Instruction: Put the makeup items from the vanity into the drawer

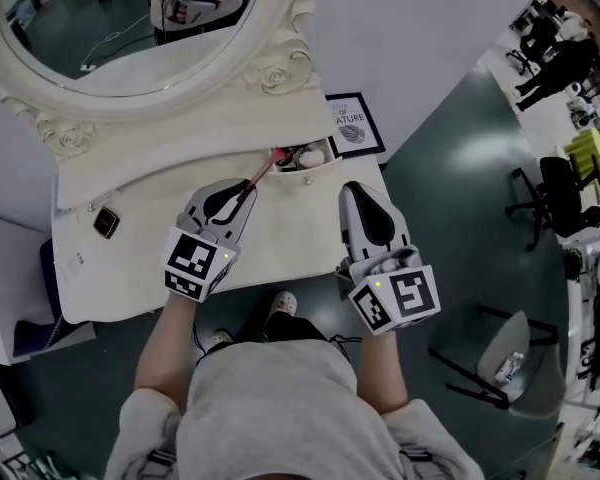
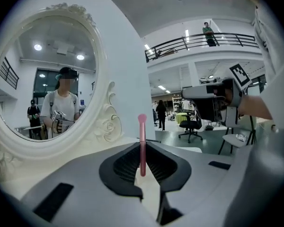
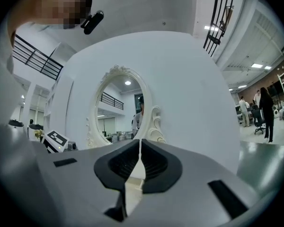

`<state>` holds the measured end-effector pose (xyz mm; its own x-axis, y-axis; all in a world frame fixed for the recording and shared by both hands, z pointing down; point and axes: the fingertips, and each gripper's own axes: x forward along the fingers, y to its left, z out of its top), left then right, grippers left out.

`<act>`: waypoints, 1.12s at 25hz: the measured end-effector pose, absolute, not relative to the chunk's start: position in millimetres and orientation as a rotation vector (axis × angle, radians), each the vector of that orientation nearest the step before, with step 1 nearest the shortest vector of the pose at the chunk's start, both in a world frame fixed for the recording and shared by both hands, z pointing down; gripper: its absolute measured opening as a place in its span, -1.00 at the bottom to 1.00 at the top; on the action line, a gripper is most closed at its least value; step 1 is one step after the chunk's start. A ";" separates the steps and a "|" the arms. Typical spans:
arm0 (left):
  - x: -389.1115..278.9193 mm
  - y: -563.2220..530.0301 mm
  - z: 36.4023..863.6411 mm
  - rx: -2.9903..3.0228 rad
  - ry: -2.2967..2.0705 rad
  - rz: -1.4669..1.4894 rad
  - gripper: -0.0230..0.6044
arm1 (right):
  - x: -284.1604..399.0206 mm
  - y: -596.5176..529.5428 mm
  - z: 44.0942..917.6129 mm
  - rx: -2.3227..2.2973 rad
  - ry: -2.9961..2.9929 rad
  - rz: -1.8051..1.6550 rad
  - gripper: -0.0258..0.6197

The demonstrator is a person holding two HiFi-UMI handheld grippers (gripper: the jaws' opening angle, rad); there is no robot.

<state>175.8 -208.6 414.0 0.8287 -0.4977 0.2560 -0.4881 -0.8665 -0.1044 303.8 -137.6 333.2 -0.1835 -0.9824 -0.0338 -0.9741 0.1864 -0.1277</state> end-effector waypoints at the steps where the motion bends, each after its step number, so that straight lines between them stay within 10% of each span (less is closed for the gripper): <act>1: 180.6 -210.7 420.1 -2.957 0.792 -0.463 -0.77 | 307.6 -139.5 334.7 -1.931 2.336 -0.121 -0.83; 28: 263.3 -266.2 517.2 -2.693 0.559 -1.185 -0.77 | 373.3 -172.2 369.4 -1.935 2.324 -0.256 -0.83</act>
